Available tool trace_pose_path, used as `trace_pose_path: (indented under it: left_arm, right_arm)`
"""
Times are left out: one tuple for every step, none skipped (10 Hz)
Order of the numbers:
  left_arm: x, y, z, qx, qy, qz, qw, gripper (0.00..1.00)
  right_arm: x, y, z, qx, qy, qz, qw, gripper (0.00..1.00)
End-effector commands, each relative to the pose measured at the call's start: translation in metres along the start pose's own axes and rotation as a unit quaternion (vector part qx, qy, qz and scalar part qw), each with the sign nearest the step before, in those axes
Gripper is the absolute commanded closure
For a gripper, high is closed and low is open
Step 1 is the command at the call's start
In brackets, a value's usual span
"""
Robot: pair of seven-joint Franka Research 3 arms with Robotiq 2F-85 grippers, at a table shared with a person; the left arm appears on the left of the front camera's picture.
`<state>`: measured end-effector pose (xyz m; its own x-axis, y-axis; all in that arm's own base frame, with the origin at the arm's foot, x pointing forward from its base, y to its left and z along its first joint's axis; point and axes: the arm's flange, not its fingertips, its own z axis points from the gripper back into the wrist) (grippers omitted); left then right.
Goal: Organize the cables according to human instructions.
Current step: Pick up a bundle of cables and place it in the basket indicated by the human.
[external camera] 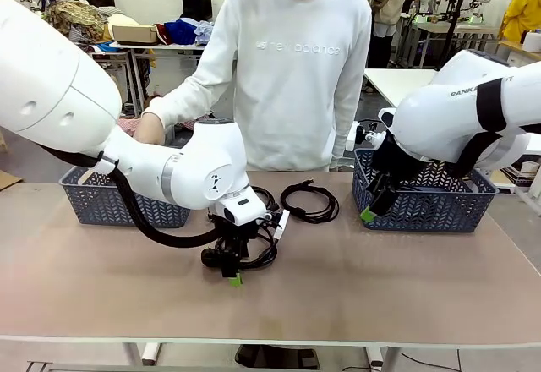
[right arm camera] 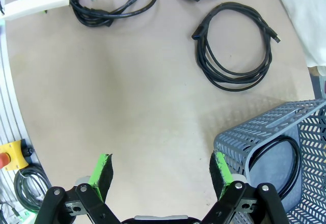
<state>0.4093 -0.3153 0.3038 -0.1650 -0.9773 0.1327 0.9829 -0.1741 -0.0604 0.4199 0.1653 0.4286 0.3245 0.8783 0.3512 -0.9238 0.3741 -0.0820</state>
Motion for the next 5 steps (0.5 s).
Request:
trace_pose_path:
  left_arm:
    - [0.0031, 0.0028, 0.0004, -0.010, 0.006, 0.014, 1.000, 0.00]
    - [0.0033, 0.0030, 0.0016, -0.018, 0.004, 0.017, 1.000, 0.00]
    - [0.0047, 0.0012, 0.0023, -0.019, 0.008, 0.022, 1.000, 0.00]
    - [0.0054, 0.0007, 0.0020, -0.022, 0.011, 0.029, 0.999, 0.00]
    - [0.0060, 0.0004, 0.0021, -0.024, 0.010, 0.032, 0.999, 0.00]
  right_arm:
    - [0.0007, 0.0007, 0.0005, -0.002, -0.001, -0.001, 1.000, 0.00]
    - [0.0007, 0.0007, 0.0005, -0.002, -0.001, -0.001, 1.000, 0.00]
    - [0.0007, 0.0007, 0.0005, -0.002, -0.001, -0.001, 1.000, 0.00]
    - [0.0007, 0.0007, 0.0005, -0.002, -0.001, -0.001, 1.000, 0.00]
    - [0.0007, 0.0007, 0.0005, -0.002, -0.001, -0.001, 1.000, 0.00]
